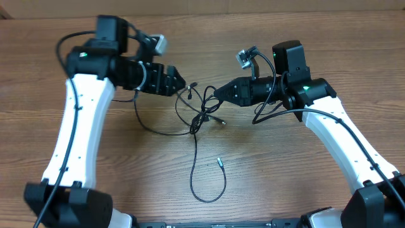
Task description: Untangle cables
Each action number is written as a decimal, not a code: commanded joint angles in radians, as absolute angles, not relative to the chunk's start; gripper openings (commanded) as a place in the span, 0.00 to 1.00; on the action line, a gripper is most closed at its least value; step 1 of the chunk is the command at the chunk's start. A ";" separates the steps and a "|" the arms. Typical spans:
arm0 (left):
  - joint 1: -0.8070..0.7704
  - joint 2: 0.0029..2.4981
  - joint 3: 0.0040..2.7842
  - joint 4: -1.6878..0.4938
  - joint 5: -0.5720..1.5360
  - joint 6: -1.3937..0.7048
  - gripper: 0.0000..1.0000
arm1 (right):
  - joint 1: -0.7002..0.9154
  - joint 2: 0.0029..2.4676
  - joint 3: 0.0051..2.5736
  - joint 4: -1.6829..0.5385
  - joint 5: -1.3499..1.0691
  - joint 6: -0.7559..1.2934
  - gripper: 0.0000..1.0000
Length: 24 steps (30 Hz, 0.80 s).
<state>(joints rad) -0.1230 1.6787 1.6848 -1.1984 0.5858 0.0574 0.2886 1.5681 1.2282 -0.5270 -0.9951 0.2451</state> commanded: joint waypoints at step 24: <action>-0.270 1.995 1.669 -1.166 0.806 0.091 0.62 | 0.288 1.558 1.251 -0.463 -1.027 0.315 0.04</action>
